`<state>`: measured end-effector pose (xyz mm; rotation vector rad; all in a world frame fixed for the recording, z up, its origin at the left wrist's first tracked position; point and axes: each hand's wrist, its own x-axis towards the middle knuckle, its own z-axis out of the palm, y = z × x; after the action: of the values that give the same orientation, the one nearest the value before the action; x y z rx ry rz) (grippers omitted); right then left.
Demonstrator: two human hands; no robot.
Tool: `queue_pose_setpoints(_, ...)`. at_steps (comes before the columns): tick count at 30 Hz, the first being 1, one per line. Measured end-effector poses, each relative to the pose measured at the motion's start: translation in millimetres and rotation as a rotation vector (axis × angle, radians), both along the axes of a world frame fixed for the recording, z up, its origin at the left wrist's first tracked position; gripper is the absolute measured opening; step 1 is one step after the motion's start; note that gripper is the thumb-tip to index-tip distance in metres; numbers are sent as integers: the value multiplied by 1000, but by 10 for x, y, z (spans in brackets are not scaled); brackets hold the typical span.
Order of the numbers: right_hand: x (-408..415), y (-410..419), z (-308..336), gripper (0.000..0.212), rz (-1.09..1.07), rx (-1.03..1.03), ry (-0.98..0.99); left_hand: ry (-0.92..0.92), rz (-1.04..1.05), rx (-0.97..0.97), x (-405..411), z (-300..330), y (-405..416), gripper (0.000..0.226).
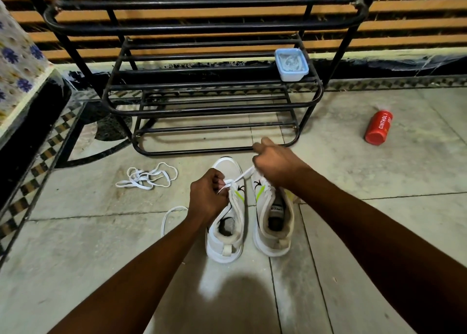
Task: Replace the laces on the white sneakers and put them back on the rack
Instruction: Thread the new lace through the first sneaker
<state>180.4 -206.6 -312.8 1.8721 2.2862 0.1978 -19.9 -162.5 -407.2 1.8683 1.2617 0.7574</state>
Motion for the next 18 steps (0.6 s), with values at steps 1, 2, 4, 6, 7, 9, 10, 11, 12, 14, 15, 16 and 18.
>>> queue_pose_setpoints(1,45,-10,72,15,-70,104,54,1,0,3,0,-2,-1,27)
queue_pose_setpoints(2,111,-26,113,14,-175,247,146,0,0,6,-1,-2,-2,27)
queue_pose_setpoints(4,168,-63,112,13,-415,511,271,-1,-5,4,0,7,-4,27)
queue_pose_setpoints(6,111,-93,-27,16,-635,698,625,7,-13,-1,0,13,4,28)
queue_pose_setpoints(7,27,-88,-50,18,-736,730,967,13,-17,-3,-5,11,6,29)
queue_pose_setpoints(9,-146,-63,-17,20,-916,662,1879,15,-18,-8,-6,18,-2,29)
queue_pose_setpoints(10,-177,-39,-3,21,-971,567,2259,12,-17,-11,-6,19,3,29)
queue_pose_setpoints(11,-196,-53,11,23,-999,482,2375,8,-21,-15,-3,23,1,29)
queue_pose_setpoints(12,-186,-78,-10,24,-964,433,2229,7,-21,-20,-5,24,-1,29)
queue_pose_setpoints(14,-44,-140,-51,20,-670,458,1484,5,-18,-36,-3,27,5,29)
queue_pose_setpoints(15,60,-177,-100,14,-480,445,1142,4,-17,-46,-7,25,8,29)
queue_pose_setpoints(16,165,-198,-116,6,-321,375,897,5,-18,-50,-2,35,13,30)
queue_pose_setpoints(18,276,-231,-97,19,-175,172,607,20,-27,-48,-6,40,14,30)
